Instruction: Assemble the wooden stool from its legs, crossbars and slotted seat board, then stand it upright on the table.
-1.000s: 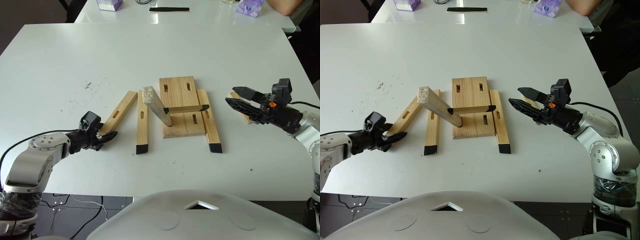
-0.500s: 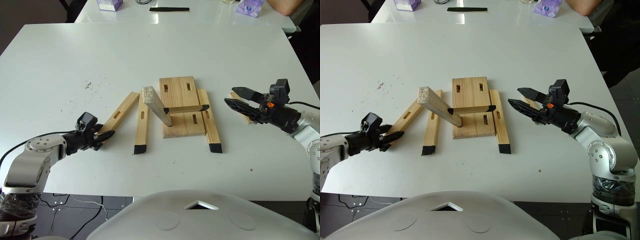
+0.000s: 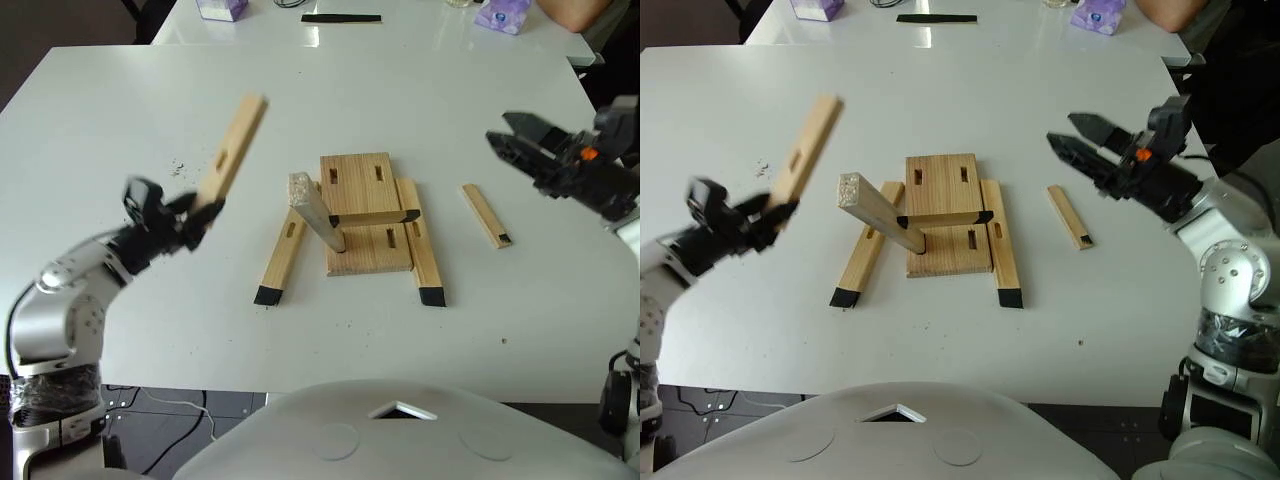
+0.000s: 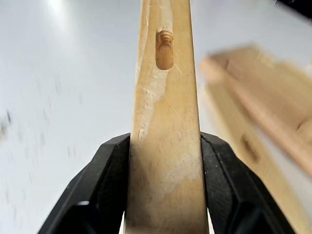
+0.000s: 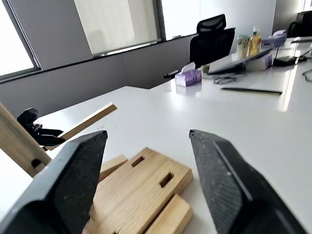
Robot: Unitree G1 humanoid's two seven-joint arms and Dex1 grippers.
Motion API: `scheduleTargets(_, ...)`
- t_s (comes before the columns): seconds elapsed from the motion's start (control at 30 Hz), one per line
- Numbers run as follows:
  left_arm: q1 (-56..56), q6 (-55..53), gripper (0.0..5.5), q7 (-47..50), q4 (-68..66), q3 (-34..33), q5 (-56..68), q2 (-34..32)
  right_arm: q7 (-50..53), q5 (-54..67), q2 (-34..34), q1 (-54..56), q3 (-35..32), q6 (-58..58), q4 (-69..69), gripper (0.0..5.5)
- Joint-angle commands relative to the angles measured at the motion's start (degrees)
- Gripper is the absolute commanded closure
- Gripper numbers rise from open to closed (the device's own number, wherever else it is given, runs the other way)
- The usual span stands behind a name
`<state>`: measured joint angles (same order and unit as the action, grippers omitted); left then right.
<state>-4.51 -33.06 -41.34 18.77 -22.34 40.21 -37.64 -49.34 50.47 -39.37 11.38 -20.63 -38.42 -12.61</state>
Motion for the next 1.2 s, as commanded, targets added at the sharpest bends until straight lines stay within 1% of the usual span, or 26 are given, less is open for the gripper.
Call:
scheduleTargets(0.03, 9.9, -4.7, 3.5, 2.2, 10.7, -6.2, 19.5, -2.0, -1.8, 6.7, -2.9, 7.0, -1.0, -2.6, -5.0, 2.4)
scheduleTargets(0.17, 17.0, -7.2, 3.5, 5.9, 15.6, -8.2, 36.3, -6.6, 0.1, 16.5, -3.0, 14.6, -1.4, -6.5, -6.8, 2.4)
scheduleTargets(0.3, 20.4, -8.4, 3.5, 7.0, 18.1, -6.7, 44.8, -10.6, 0.7, 23.5, -2.9, 19.5, 0.7, -9.4, -8.9, 2.4)
scheduleTargets(0.4, 23.0, -10.1, 3.5, 6.5, 18.3, -3.9, 49.8, -13.4, -1.2, 26.6, -3.2, 22.7, 3.3, -11.4, -10.2, 1.94)
scheduleTargets(0.5, 23.6, -11.1, 3.5, 5.7, 18.8, -1.1, 50.7, -14.5, -2.5, 26.2, -3.0, 25.6, 6.4, -11.8, -10.9, 1.52)
scheduleTargets(0.57, 23.4, -11.3, 3.5, 5.3, 19.6, -0.2, 51.2, -15.0, -3.7, 25.3, -2.6, 26.8, 8.2, -11.7, -11.1, 1.52)
scheduleTargets(0.73, 22.9, -11.3, 3.5, 4.7, 20.6, 0.8, 51.3, -15.5, -3.8, 25.7, -1.7, 29.3, 10.0, -11.6, -10.5, 1.48)
scheduleTargets(1.13, 20.6, -10.0, 3.5, 2.7, 22.8, 3.5, 45.9, -14.4, -0.8, 25.5, 2.9, 34.0, 16.0, -12.3, -11.3, 1.48)
scheduleTargets(1.17, 20.4, -9.9, 3.5, 2.5, 22.8, 3.6, 45.4, -14.4, -0.8, 25.5, 3.1, 34.1, 16.2, -12.4, -11.4, 1.68)
scheduleTargets(1.2, 20.3, -9.9, 3.5, 2.3, 22.9, 3.6, 45.1, -14.4, -0.8, 25.5, 3.1, 34.1, 16.3, -12.5, -11.5, 1.77)
